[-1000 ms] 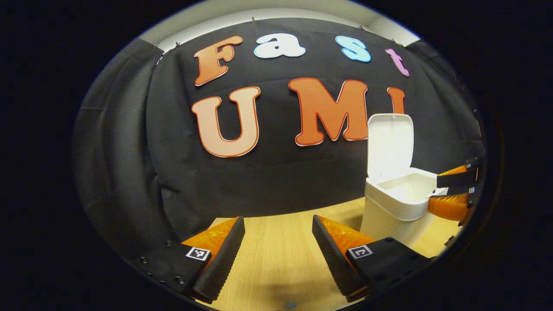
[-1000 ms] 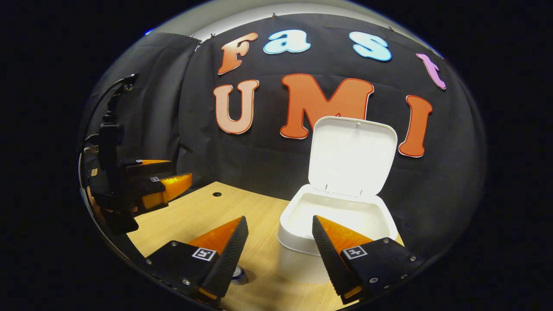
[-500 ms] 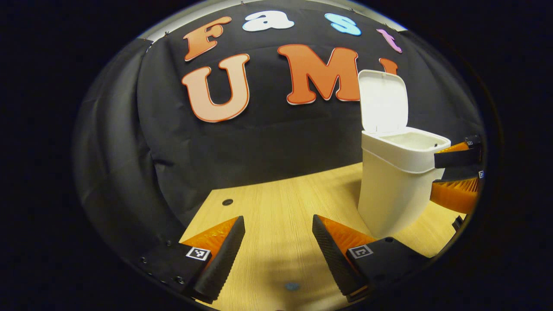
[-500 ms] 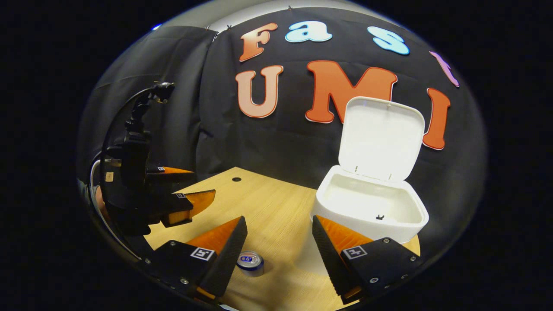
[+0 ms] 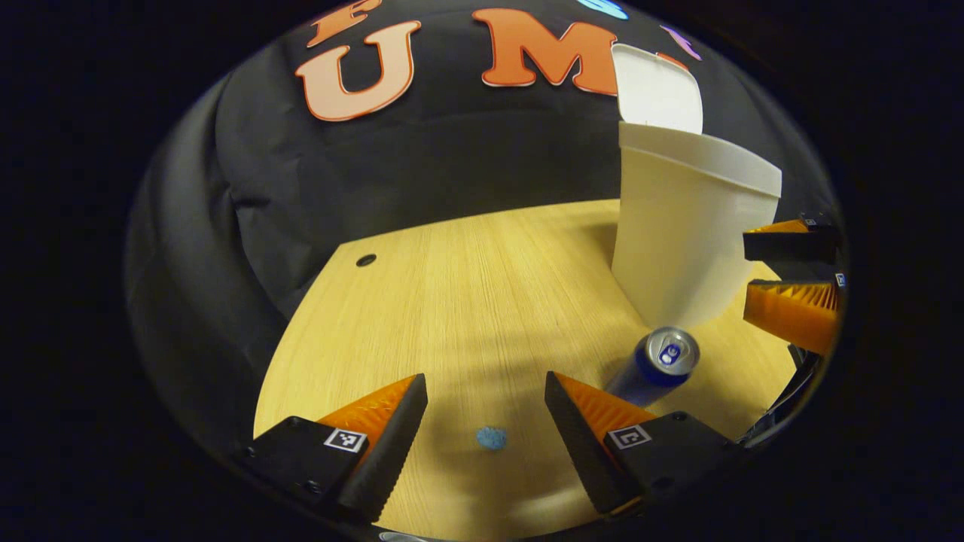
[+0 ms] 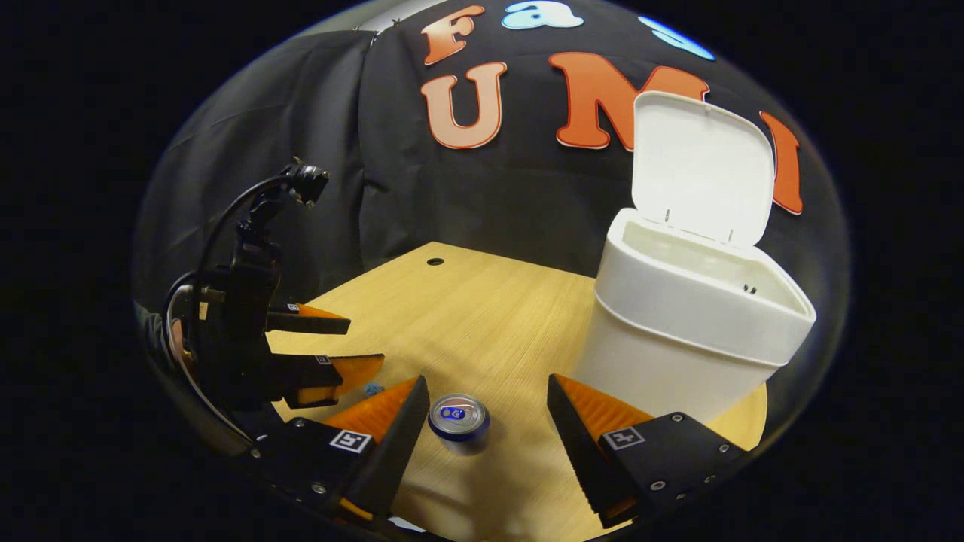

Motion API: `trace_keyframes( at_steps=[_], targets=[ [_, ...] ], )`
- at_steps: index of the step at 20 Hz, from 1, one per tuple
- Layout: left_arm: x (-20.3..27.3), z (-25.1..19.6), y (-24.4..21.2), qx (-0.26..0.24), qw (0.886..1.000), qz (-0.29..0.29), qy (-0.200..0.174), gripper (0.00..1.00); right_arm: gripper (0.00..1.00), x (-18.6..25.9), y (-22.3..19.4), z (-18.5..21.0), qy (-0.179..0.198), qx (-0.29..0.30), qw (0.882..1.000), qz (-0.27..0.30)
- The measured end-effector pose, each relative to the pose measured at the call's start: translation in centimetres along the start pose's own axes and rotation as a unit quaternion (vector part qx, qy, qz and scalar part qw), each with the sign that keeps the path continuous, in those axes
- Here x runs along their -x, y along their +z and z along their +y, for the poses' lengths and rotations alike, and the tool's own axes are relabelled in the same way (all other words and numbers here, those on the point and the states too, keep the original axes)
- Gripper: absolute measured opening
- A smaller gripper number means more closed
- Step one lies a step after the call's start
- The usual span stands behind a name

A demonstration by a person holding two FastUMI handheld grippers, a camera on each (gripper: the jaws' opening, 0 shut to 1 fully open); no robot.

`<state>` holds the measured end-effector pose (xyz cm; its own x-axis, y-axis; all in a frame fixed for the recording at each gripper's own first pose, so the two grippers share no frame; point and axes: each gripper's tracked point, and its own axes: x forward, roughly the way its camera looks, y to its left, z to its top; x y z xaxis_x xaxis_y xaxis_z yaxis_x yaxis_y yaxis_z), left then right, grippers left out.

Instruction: Press the lid of the desktop garbage bin to open it, pick up the crumpled paper on the desktop and throw it into the bin, then pick up the pop can on the desktop and drop it into the bin, and finally close the garbage bin lid.

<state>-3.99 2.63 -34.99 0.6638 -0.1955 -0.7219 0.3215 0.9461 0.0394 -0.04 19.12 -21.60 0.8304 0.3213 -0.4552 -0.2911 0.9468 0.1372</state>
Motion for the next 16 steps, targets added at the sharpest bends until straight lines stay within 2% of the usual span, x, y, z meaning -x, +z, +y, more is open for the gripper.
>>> trace_keyframes(
  at_steps=[4,7,8,9,13,16],
  targets=[
    [-1.1,-0.5,-3.7,0.010,0.999,0.051,-0.014,1.00,0.96,-1.4,-2.4,0.3,0.009,-0.002,0.999,0.030],
    [-1.7,-0.8,-4.8,0.025,0.997,0.075,-0.018,1.00,0.96,-2.1,-4.0,0.5,0.012,0.003,0.999,0.050],
    [-2.0,-0.9,-4.9,0.028,0.996,0.079,-0.018,0.96,0.96,-2.4,-4.4,0.8,0.013,0.005,0.998,0.056],
    [-2.3,-1.0,-5.1,0.031,0.996,0.082,-0.017,1.00,0.96,-2.5,-4.7,1.0,0.015,0.008,0.998,0.062],
    [-3.0,-2.0,-5.2,0.031,0.994,0.100,-0.028,1.00,0.96,-3.2,-5.5,1.5,0.022,0.015,0.997,0.078],
    [-3.1,-2.8,-2.8,0.041,0.995,0.086,-0.035,0.99,0.96,-4.3,-6.5,2.1,0.024,0.022,0.995,0.094]
  ],
)
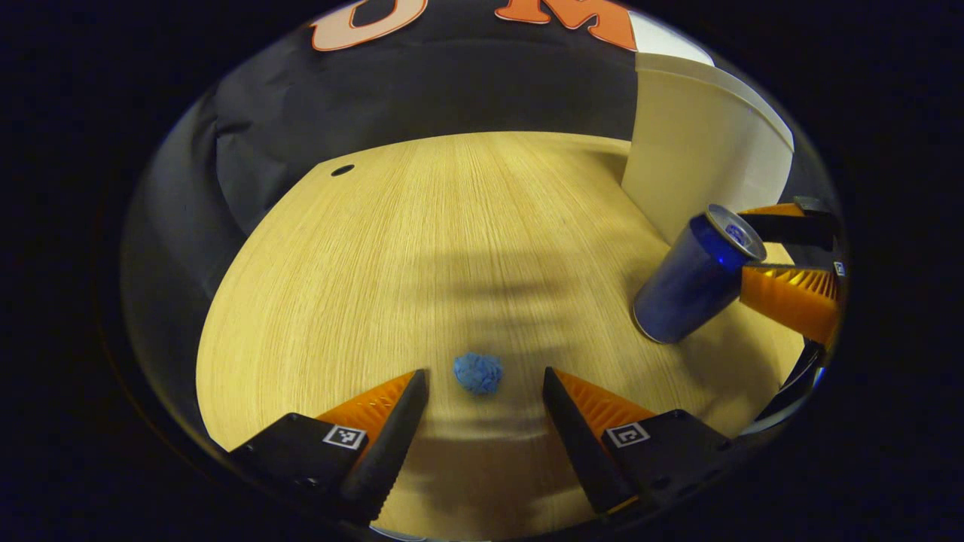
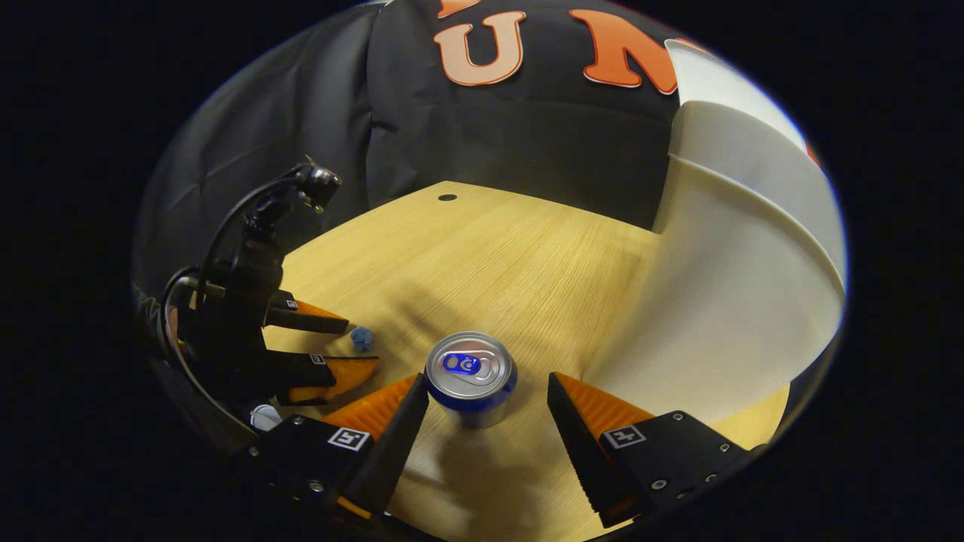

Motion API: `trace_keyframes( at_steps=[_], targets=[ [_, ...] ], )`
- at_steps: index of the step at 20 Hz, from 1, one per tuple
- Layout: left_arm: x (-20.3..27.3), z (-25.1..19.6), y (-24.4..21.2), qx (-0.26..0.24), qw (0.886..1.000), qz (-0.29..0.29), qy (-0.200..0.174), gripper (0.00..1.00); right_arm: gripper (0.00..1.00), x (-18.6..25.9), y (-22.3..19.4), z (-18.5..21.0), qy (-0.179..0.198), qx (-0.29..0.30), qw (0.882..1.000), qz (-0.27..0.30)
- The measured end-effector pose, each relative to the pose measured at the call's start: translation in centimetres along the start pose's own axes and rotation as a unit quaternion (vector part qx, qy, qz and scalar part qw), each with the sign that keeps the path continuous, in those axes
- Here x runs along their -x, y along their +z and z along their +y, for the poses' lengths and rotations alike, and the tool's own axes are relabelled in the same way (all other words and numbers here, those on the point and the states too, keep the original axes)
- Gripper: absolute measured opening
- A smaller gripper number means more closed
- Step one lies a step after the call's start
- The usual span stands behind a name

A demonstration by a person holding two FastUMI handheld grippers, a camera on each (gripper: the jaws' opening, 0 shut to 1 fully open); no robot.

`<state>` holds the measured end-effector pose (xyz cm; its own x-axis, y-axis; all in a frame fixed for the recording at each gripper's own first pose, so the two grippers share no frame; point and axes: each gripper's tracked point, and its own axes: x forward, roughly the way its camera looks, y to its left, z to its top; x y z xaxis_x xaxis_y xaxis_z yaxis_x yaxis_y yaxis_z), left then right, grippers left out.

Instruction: Press the lid of the desktop garbage bin to open it, pick up the crumpled paper on the desktop and throw it into the bin, then pick up the pop can on the desktop and drop it into the bin, and finally close the garbage bin lid.

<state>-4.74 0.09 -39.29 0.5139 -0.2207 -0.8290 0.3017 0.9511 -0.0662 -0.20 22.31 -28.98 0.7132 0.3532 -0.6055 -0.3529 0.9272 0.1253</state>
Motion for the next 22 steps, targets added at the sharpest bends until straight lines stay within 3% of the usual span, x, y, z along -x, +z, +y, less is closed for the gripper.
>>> trace_keyframes(
  at_steps=[3,7,8,9,10,14,15,17,22],
  targets=[
    [0.6,-0.9,3.8,-0.007,1.000,-0.015,-0.007,1.00,0.97,-0.8,-0.8,0.6,0.006,0.002,1.000,0.011],
    [1.7,-1.9,9.6,-0.015,1.000,-0.024,-0.007,0.56,0.96,-1.8,-1.8,1.2,0.013,-0.001,1.000,0.025],
    [2.1,-2.2,11.0,-0.018,1.000,-0.023,-0.008,0.31,0.97,-2.0,-2.0,1.2,0.012,-0.003,1.000,0.026],
    [2.7,-2.1,12.5,-0.020,0.999,-0.027,0.001,0.30,0.97,-2.3,-2.0,1.1,0.011,-0.007,1.000,0.027],
    [3.2,-2.4,14.0,-0.016,1.000,-0.022,-0.002,0.20,0.96,-2.9,-2.1,1.1,0.009,-0.011,1.000,0.028],
    [6.8,-3.4,21.6,0.000,0.999,-0.032,-0.006,0.19,0.95,-3.4,-2.2,0.7,-0.005,-0.024,0.999,0.026],
    [7.8,-3.4,23.9,-0.002,0.999,-0.039,0.000,0.19,0.87,-3.3,-1.8,0.4,-0.011,-0.029,0.999,0.017],
    [10.0,-3.6,29.0,-0.002,0.998,-0.056,0.003,0.19,0.81,-2.8,-1.4,0.7,-0.008,-0.031,0.999,0.010],
    [15.9,-4.8,44.0,0.011,0.995,-0.099,0.004,0.19,0.80,-1.9,-1.4,0.6,-0.020,-0.018,1.000,0.003]
  ],
)
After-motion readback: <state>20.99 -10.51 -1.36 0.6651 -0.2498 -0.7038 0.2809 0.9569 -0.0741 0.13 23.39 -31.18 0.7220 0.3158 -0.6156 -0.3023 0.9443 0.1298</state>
